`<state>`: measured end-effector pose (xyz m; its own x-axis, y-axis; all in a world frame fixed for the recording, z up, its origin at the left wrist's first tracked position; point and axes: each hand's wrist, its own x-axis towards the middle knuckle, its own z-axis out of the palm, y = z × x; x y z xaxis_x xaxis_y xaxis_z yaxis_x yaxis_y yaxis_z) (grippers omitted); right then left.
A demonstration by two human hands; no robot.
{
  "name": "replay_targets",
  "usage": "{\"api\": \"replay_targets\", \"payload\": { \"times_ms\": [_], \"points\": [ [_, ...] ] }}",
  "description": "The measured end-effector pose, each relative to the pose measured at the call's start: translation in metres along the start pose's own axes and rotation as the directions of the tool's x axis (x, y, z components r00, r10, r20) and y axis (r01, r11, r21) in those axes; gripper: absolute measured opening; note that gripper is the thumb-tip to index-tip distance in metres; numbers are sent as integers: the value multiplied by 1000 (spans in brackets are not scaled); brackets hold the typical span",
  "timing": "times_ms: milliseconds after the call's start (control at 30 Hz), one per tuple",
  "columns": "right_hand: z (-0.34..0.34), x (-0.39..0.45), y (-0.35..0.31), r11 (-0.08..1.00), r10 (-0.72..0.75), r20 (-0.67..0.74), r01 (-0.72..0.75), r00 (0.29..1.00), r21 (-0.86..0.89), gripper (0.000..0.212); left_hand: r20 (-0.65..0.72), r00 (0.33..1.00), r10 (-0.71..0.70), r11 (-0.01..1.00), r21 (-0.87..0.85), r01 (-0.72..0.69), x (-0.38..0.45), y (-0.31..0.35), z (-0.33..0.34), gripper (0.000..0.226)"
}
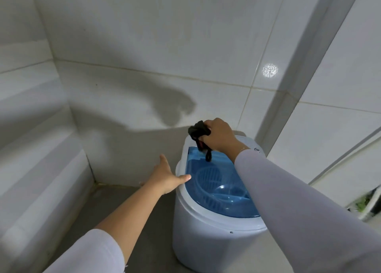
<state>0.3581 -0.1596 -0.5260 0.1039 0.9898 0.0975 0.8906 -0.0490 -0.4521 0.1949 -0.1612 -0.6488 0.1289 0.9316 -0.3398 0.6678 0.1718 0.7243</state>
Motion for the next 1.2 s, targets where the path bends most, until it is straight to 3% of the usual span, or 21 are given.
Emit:
{"api": "replay_targets", "payload": {
  "times_ms": [300,467,567,667,800,1200],
  "points": [
    [33,3,-6,945,221,40,-224,975,238,43,-24,1000,-1,996,-92,-1,-5,-8,5,133],
    [48,0,3,998,39,-113,-44,993,-47,49,-48,999,-1,1000,-28,0,-4,-7,6,125],
    [49,1,-4,992,-39,-168,19,985,-121,44,-53,999,1,1000,-11,-2,-2,-9,5,127],
    [53,-1,-17,977,-80,-59,66,995,-203,36,-45,999,12,999,-29,-13,1,-11,6,132],
    [71,-6,-10,943,-7,124,48,992,-328,50,-70,997,10,1000,9,-9,1,-10,8,129],
    [83,-9,21,948,-117,107,144,987,-284,44,-150,989,0,996,92,14,-4,-7,8,125]
  ]
}}
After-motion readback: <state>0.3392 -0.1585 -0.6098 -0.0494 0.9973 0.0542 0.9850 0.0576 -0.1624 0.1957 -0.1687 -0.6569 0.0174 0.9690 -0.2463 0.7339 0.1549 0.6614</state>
